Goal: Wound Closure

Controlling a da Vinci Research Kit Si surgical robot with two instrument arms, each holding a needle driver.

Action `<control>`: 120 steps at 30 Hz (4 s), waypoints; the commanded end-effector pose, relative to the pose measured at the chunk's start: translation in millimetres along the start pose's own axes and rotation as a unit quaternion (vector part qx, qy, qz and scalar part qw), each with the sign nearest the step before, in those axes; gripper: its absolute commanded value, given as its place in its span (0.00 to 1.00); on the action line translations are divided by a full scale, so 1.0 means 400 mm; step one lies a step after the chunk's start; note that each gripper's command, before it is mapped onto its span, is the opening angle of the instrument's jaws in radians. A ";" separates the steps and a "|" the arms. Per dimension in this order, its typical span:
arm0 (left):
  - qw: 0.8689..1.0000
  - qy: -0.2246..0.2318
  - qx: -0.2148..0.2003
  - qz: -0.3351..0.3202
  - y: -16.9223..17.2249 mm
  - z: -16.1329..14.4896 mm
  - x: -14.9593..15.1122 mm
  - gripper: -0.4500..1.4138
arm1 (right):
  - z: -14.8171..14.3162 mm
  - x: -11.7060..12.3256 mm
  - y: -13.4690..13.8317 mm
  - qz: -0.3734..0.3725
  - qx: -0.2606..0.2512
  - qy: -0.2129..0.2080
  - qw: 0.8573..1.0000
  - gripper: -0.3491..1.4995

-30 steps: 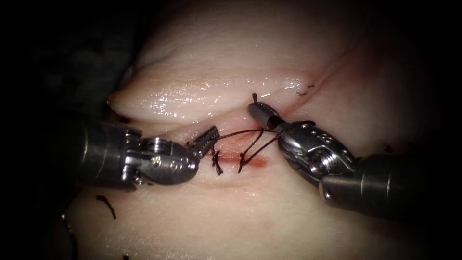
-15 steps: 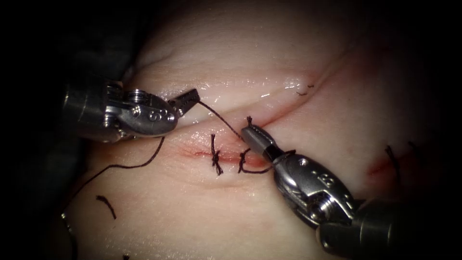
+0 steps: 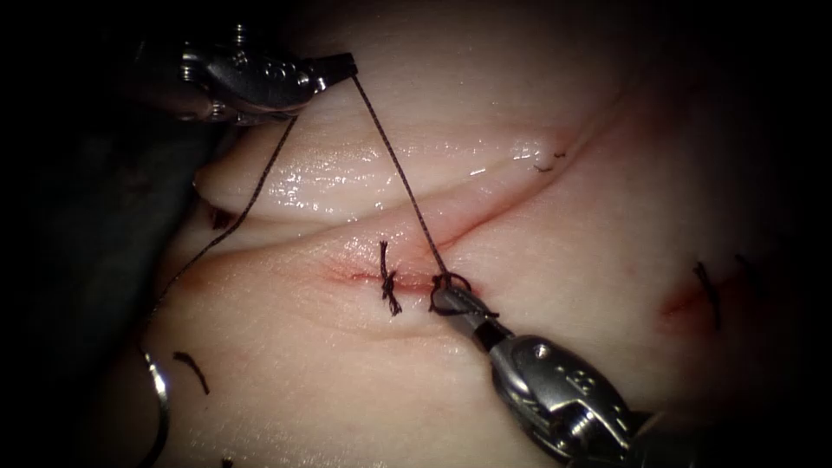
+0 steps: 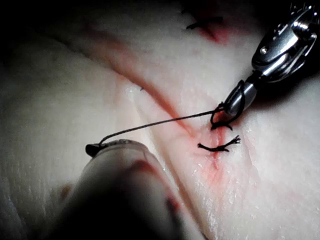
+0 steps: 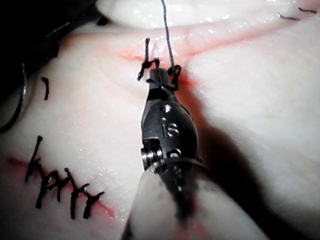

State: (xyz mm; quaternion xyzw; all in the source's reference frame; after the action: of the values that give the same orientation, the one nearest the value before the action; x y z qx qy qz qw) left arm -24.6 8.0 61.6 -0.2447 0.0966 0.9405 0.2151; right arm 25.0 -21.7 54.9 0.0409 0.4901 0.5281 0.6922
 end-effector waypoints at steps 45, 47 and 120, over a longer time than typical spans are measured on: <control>0.994 0.029 0.088 -0.049 -0.0400 0.0059 -0.0026 0.00 | -0.0047 -0.0203 -0.0033 -0.168 0.054 -0.038 0.984 0.00; 0.994 0.028 0.090 -0.049 -0.0400 0.0057 -0.0028 0.00 | -0.0050 -0.0205 -0.0030 -0.168 0.054 -0.038 0.984 0.00; 0.945 0.304 0.041 -0.116 -0.0002 -0.0517 0.0381 0.00 | 0.0187 0.0108 -0.0010 -0.164 0.019 -0.035 0.986 0.81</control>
State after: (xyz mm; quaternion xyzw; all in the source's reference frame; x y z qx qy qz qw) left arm -27.4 7.6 35.4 -0.5196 0.1666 0.7850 0.2935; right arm 29.7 -14.8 55.2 -0.0089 0.4741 0.3977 0.7855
